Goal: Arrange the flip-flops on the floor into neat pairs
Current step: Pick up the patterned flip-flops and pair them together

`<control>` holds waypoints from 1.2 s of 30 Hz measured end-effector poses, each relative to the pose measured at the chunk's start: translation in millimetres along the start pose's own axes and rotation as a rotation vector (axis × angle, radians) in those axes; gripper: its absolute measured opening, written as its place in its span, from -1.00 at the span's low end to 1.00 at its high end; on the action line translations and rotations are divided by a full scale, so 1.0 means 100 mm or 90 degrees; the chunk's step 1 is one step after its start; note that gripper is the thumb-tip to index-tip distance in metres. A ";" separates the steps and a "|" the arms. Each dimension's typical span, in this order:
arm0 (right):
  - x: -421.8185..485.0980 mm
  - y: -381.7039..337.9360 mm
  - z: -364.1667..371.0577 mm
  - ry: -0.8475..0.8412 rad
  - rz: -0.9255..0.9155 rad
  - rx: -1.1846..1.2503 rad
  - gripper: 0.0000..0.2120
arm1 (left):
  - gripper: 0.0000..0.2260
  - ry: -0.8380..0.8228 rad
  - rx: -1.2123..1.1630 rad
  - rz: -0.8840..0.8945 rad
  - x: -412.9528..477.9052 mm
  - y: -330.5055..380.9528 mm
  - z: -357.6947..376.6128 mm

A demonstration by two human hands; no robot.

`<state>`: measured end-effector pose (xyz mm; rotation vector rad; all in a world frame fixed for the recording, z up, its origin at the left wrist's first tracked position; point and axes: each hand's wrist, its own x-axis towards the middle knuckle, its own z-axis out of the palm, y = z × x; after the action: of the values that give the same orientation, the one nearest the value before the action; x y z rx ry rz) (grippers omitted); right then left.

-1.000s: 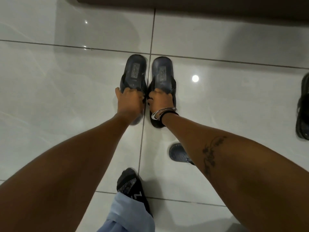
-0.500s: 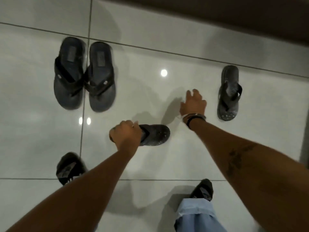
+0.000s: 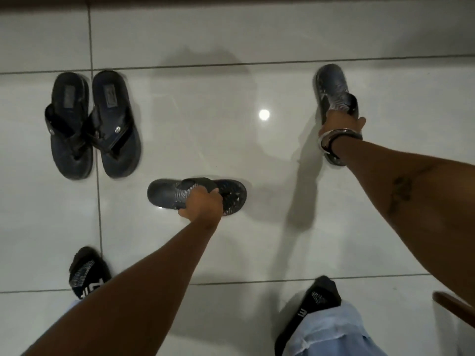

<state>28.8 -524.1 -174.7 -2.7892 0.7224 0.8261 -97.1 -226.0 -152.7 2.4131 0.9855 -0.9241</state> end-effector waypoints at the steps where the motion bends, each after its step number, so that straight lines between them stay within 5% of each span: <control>1: -0.03 0.04 -0.01 -0.001 0.008 0.018 -0.63 | -0.69 0.008 0.032 0.035 -0.03 0.06 -0.01; 8: -0.63 0.08 0.07 0.025 -0.027 0.109 -0.74 | -0.86 0.048 0.266 0.428 -0.28 0.88 0.12; 14: -0.77 0.13 0.05 0.007 0.003 0.167 -0.82 | -0.84 0.010 0.337 0.613 -0.36 1.67 0.51; 36: -0.50 -0.11 0.03 0.093 -0.060 0.103 -0.71 | -0.82 0.054 0.373 0.714 0.08 1.99 0.44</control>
<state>-4.5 -493.5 -149.8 -2.7333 0.6434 0.5257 32.2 -382.5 -171.3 2.8161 -0.7493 -0.6843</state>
